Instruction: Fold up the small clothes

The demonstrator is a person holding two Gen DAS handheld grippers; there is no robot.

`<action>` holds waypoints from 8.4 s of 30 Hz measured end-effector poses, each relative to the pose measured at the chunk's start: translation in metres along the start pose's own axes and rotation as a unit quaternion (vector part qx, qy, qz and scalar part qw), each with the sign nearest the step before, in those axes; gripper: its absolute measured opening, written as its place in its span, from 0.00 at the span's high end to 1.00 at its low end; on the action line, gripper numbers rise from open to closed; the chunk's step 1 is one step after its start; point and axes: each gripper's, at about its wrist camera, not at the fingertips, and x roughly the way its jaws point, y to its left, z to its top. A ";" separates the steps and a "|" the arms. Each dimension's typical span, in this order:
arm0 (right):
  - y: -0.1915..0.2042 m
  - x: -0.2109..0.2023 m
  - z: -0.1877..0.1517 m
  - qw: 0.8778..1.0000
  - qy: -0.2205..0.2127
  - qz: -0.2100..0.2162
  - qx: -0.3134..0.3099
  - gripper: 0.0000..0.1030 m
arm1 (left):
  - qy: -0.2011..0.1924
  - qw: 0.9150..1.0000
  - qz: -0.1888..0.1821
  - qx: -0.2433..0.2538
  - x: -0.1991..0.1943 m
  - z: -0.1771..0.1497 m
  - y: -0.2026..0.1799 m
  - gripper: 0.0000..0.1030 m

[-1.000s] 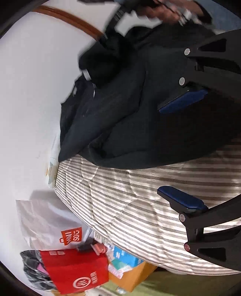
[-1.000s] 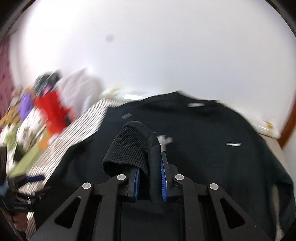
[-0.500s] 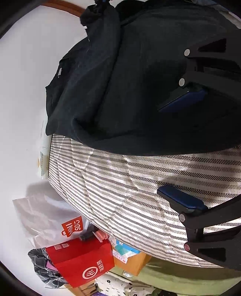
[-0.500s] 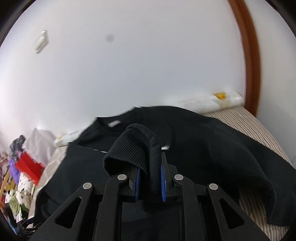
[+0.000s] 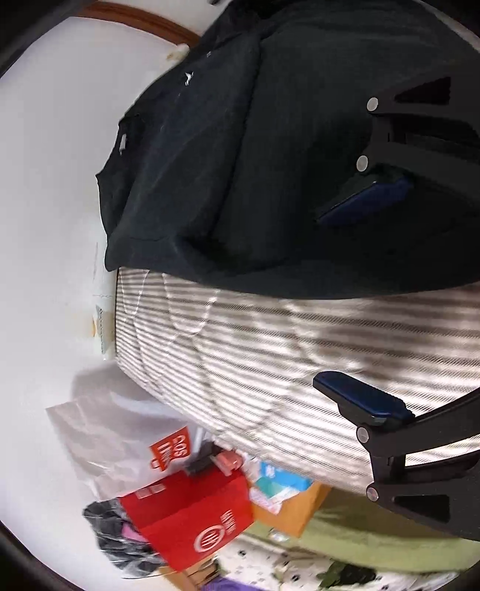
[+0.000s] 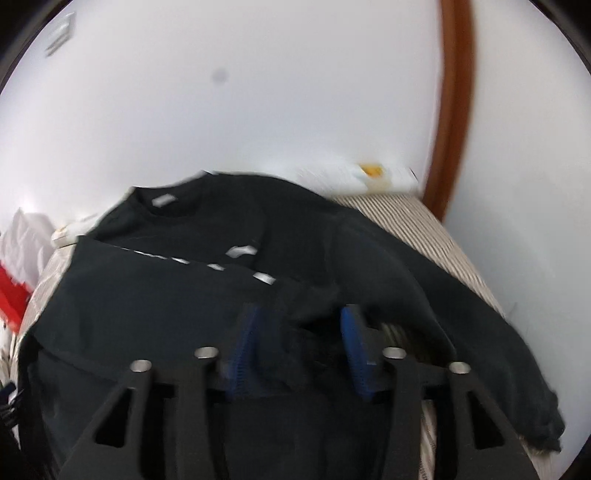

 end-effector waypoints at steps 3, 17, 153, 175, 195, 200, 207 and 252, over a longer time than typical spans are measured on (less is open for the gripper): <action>0.052 0.002 0.016 0.997 -0.004 0.058 -0.046 0.41 | -0.013 1.000 -0.003 0.001 0.001 0.013 -0.002 0.25; 0.297 0.145 0.067 0.956 0.063 0.236 -0.161 0.41 | -0.027 0.999 -0.011 0.041 0.041 0.052 -0.012 0.62; 0.184 0.045 -0.020 0.990 0.009 0.074 -0.120 0.42 | -0.001 1.000 -0.028 -0.005 0.001 -0.043 0.043 0.15; 0.018 -0.030 -0.072 0.997 0.003 0.075 0.034 0.24 | -0.001 1.000 -0.026 -0.006 0.001 -0.043 0.041 0.12; -0.020 -0.029 -0.120 0.999 0.036 0.018 0.006 0.24 | -0.001 1.000 -0.024 -0.008 0.001 -0.043 0.040 0.12; -0.013 -0.039 -0.136 0.999 0.030 0.004 -0.035 0.24 | -0.002 1.000 -0.025 -0.009 -0.001 -0.045 0.041 0.12; -0.006 -0.050 -0.150 0.996 0.028 -0.008 -0.082 0.25 | -0.011 0.997 -0.058 -0.053 -0.014 -0.047 0.054 0.17; -0.080 -0.006 -0.184 0.997 0.073 0.025 -0.005 0.68 | -0.104 0.986 -0.052 0.118 -0.022 0.085 -0.207 0.90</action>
